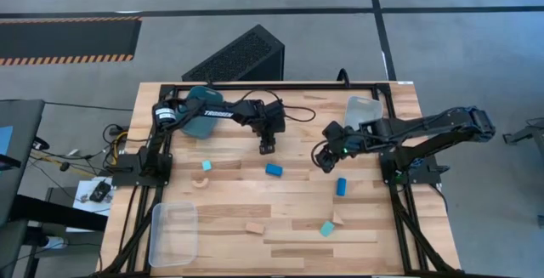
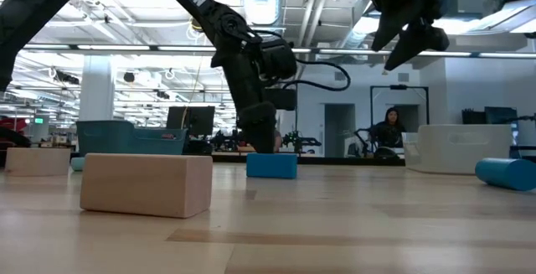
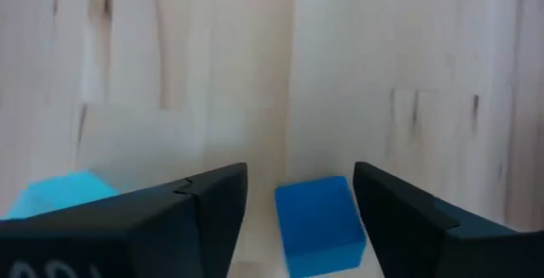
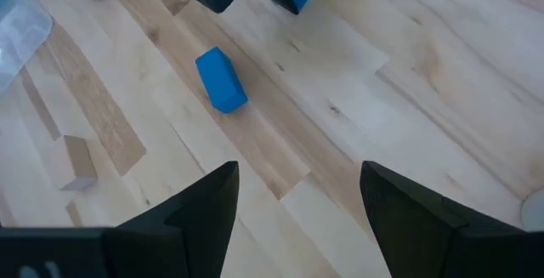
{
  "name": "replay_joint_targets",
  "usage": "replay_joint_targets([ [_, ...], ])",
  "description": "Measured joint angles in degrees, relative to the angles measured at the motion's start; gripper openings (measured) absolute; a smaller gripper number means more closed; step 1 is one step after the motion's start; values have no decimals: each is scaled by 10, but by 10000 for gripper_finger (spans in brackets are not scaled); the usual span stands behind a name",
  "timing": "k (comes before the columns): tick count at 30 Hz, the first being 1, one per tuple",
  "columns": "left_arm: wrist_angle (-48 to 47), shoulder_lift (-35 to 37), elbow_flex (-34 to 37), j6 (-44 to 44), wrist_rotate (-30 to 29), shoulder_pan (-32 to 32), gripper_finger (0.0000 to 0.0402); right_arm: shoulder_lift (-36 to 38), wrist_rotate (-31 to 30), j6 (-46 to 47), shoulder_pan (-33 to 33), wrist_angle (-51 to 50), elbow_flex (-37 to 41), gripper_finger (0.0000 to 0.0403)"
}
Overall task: Sort & place blocks by color
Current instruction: Put the top left blue block into the blue bin
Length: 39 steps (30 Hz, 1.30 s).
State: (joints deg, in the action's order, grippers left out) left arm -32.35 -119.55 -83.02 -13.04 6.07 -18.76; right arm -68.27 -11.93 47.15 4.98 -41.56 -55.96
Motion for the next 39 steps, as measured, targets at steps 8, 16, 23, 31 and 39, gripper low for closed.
replay_joint_targets([
  [8,31,3,29,1,6,-8,224,0,-2,-27,-29,2,0,270],
  [16,24,5,29,-11,1,-5,224,-5,-2,-37,-29,8,0,270],
  [23,17,16,31,16,-7,-5,224,-4,0,-41,-36,10,0,270],
  [31,-20,33,43,23,-7,-4,224,-4,1,-71,-58,14,0,270],
  [39,25,58,47,37,3,-14,224,-4,27,-129,-109,65,0,270],
])
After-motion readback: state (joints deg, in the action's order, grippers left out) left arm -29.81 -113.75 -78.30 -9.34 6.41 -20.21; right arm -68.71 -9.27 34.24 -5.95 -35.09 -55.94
